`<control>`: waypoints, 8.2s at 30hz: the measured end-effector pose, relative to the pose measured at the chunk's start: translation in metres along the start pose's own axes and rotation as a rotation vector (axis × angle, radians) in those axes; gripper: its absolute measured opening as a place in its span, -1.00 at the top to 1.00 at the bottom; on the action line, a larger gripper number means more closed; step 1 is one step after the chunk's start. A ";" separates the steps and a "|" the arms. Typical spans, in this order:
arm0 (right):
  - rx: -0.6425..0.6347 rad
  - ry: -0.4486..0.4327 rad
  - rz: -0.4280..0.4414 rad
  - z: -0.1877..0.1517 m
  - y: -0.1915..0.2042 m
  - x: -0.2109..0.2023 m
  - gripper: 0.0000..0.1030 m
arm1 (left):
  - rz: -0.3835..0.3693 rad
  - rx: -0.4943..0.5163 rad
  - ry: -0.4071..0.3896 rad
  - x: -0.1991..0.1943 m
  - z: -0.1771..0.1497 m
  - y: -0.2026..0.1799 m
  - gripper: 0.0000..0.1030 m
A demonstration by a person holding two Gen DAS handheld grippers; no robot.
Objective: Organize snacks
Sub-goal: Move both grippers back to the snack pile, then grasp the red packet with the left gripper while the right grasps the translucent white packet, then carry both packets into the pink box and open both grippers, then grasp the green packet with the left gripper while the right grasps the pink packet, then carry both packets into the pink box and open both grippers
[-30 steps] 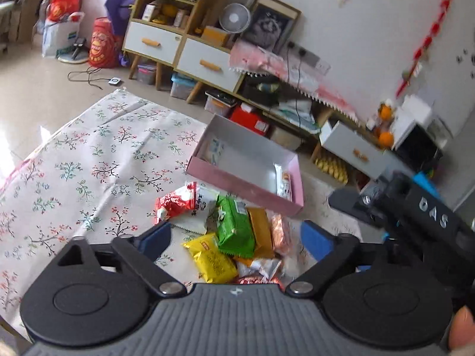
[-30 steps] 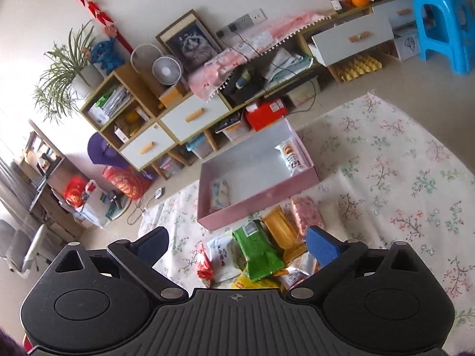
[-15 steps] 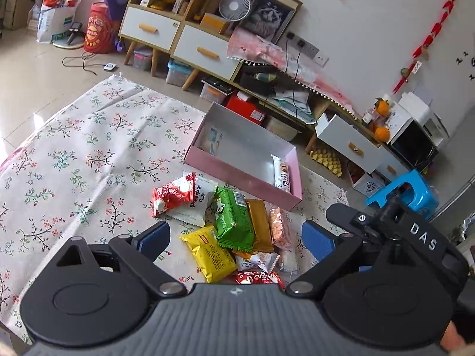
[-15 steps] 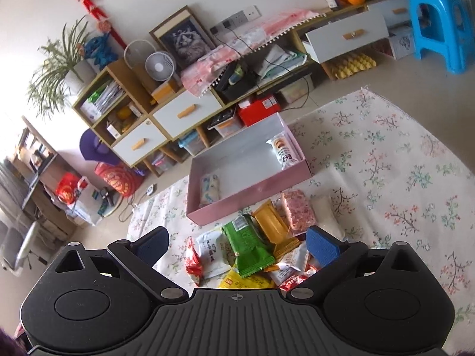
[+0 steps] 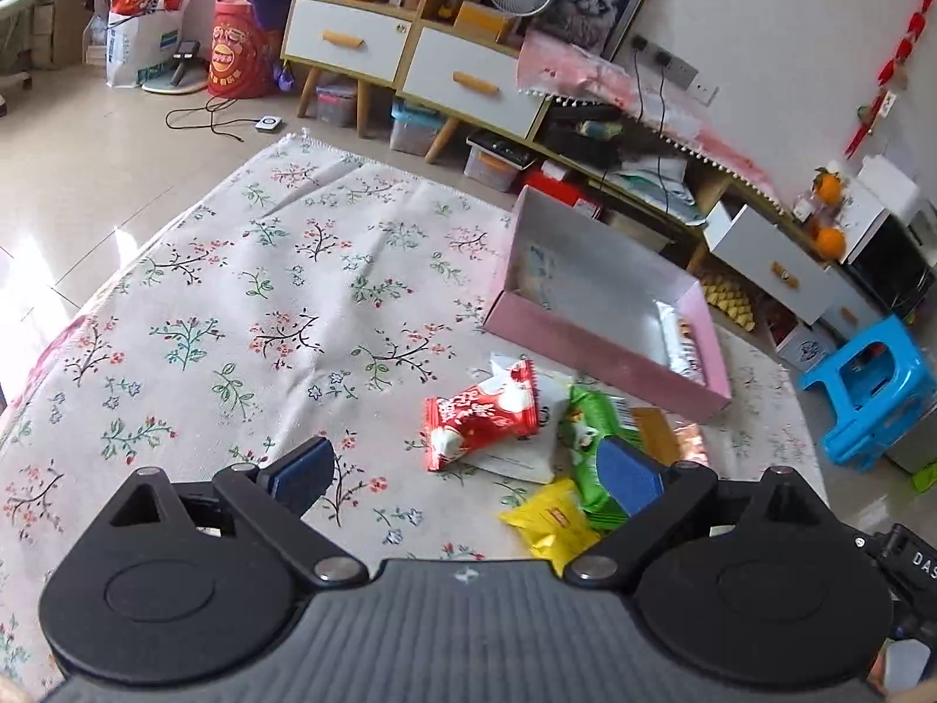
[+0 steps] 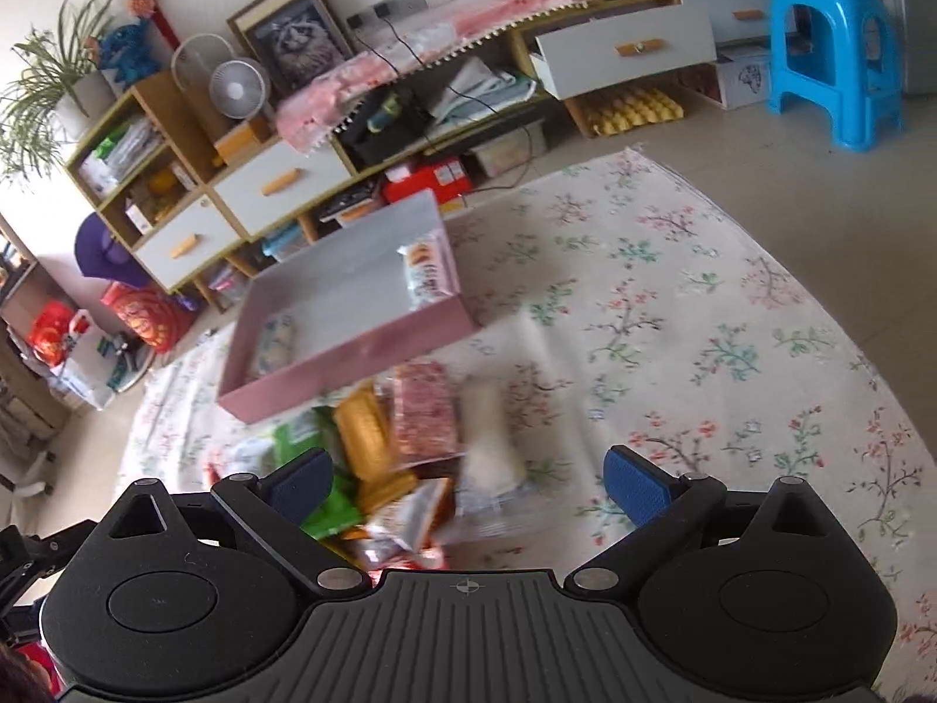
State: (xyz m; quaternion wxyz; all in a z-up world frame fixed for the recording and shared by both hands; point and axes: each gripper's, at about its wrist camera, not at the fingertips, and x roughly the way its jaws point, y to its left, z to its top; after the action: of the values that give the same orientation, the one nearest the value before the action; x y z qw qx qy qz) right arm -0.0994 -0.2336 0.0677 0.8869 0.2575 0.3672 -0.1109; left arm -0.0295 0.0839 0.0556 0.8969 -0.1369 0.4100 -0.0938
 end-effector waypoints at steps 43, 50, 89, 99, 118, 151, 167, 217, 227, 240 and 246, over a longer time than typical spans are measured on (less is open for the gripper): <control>-0.329 0.030 -0.119 -0.025 0.019 0.099 0.27 | 0.105 0.126 0.098 0.094 0.012 0.003 0.51; -0.276 0.023 -0.093 -0.028 0.012 0.091 0.34 | 0.096 0.134 0.059 0.083 0.012 0.003 0.51; 0.049 -0.105 0.162 0.042 -0.004 0.073 0.44 | -0.087 0.197 -0.050 0.076 0.068 -0.043 0.51; -0.017 -0.014 0.167 0.089 0.053 0.148 0.44 | -0.049 0.329 -0.001 0.150 0.098 -0.090 0.51; -0.080 -0.017 0.060 0.077 0.067 0.150 -0.07 | 0.031 0.237 0.048 0.141 0.088 -0.076 -0.10; -0.028 -0.024 -0.097 0.023 0.031 0.051 -0.76 | 0.109 0.079 0.055 0.050 0.034 -0.050 -0.81; 0.058 0.014 0.002 0.013 0.001 0.082 -0.34 | -0.004 0.117 0.178 0.110 0.007 -0.085 -0.62; 0.129 -0.030 0.133 0.009 -0.004 0.079 0.37 | -0.178 0.116 0.095 0.058 0.023 -0.049 0.10; 0.149 -0.035 0.160 0.015 -0.004 0.083 0.37 | -0.161 0.136 0.036 0.060 0.037 -0.042 0.10; 0.062 -0.056 0.181 0.061 0.040 0.109 0.37 | -0.177 0.201 -0.047 0.102 0.094 -0.075 0.10; -0.013 -0.051 0.186 0.084 0.078 0.139 0.37 | -0.157 0.237 -0.051 0.137 0.102 -0.086 0.10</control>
State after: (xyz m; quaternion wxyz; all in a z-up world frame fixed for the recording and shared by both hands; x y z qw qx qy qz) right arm 0.0784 -0.2145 0.0488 0.9041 0.2819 0.3196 -0.0323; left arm 0.1320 -0.0183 0.0494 0.9069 -0.0638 0.3610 -0.2077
